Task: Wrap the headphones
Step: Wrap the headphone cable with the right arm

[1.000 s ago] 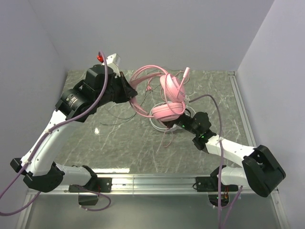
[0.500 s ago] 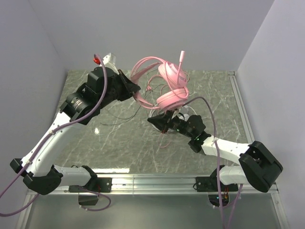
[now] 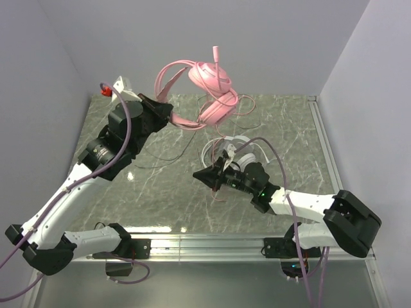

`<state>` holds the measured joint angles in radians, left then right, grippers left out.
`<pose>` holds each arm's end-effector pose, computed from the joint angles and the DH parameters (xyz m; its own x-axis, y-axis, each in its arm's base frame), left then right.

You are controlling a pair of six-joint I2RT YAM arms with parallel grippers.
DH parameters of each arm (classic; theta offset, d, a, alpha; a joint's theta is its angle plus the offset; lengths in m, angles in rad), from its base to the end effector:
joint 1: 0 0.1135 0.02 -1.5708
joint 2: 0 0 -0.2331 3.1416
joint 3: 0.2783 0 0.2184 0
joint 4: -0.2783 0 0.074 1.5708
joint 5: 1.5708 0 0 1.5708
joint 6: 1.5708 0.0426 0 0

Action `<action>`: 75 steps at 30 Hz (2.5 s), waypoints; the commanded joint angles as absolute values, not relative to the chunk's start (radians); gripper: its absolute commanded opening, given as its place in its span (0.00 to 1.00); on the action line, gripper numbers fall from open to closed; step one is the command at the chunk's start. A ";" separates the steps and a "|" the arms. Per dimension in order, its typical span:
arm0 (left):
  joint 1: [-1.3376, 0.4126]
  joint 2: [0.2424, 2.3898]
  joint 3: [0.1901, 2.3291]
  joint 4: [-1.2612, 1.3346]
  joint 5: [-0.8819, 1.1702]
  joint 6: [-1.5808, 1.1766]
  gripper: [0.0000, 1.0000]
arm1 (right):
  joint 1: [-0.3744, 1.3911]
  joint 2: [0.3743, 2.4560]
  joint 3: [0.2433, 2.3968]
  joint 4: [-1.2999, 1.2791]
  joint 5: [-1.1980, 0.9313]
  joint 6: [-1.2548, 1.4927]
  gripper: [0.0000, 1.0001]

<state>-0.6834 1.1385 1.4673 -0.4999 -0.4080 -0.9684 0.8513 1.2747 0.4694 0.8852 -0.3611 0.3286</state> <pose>0.1760 -0.1215 0.4305 -0.3026 -0.7290 -0.6140 0.0478 0.6318 -0.7737 0.1562 0.2011 0.2357 -0.2522 0.1703 -0.9526 -0.9026 0.3134 0.2950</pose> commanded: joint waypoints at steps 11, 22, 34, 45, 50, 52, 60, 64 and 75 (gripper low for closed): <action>-0.678 1.091 1.310 -0.163 -1.003 -0.882 0.00 | 0.976 1.132 0.574 0.602 -0.377 0.336 0.00; -0.681 1.256 1.246 0.020 -1.270 -0.415 0.00 | 0.997 1.023 0.817 0.089 -0.414 0.264 0.00; -0.701 1.255 1.012 0.365 -1.094 0.092 0.00 | 0.907 1.048 1.181 -0.397 -0.232 0.195 0.00; -0.750 1.232 0.940 0.236 -0.953 0.196 0.00 | 0.706 1.149 1.532 -0.670 -0.157 0.045 0.00; -0.770 1.224 0.963 0.178 -0.982 0.254 0.00 | 0.689 1.147 1.555 -0.698 -0.053 0.009 0.00; -0.785 1.229 0.972 0.161 -0.994 0.273 0.00 | 0.686 1.146 1.559 -0.704 -0.002 0.008 0.00; -0.819 1.166 1.002 -0.089 -0.832 0.212 0.00 | 0.663 1.181 1.545 -0.647 0.201 -0.037 0.00; -0.827 1.118 1.017 -0.199 -0.744 0.178 0.00 | 0.626 1.189 1.517 -0.597 0.212 -0.044 0.00; -0.831 0.928 1.020 -0.383 -0.370 0.097 0.00 | 0.519 1.200 1.416 -0.473 0.117 -0.009 0.00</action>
